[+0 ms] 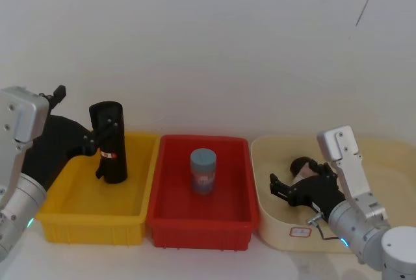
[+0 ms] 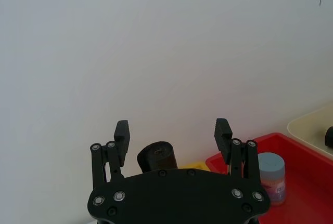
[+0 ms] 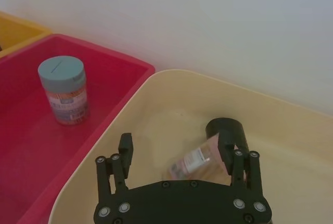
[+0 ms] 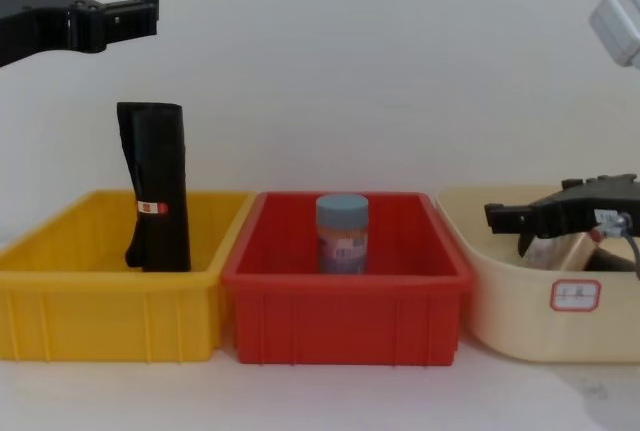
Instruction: Pick up the garbage bag with the one hand and transfer it to the other hand.
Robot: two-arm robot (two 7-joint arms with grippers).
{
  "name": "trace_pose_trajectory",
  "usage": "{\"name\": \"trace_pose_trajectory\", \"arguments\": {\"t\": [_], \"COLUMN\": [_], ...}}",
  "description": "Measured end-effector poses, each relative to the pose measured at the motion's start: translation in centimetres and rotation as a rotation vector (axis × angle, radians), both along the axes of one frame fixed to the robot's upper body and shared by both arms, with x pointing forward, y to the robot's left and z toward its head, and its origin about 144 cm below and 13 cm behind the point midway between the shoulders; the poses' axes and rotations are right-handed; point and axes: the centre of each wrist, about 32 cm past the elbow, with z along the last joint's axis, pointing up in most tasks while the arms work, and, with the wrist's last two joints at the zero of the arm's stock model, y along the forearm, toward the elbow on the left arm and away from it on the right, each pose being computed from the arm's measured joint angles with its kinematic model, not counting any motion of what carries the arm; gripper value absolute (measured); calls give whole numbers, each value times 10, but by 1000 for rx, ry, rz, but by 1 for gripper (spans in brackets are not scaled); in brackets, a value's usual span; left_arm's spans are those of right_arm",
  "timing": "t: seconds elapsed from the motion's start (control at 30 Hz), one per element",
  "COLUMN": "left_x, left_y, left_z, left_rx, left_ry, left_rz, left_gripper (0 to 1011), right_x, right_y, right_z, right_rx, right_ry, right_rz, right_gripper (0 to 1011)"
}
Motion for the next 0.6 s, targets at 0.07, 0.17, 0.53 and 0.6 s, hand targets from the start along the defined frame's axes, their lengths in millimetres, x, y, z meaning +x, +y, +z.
{"name": "trace_pose_trajectory", "arguments": {"t": [0.07,0.17,0.53,0.6], "left_x": [0,0,0,0], "left_y": [0,0,0,0], "left_z": [0,0,0,0], "left_rx": [0,0,0,0], "left_ry": [0,0,0,0], "left_rz": [0,0,0,0], "left_gripper": [1001,1001,1001,1001], "right_x": [0,0,-1,-2], "right_y": [0,-1,6,10], "right_z": [0,0,19,23], "right_rx": [-1,-2,15,21], "right_ry": [-2,-14,-94,-109], "right_rz": [-2,-4,13,22], "right_gripper": [995,1001,1001,1001]}}
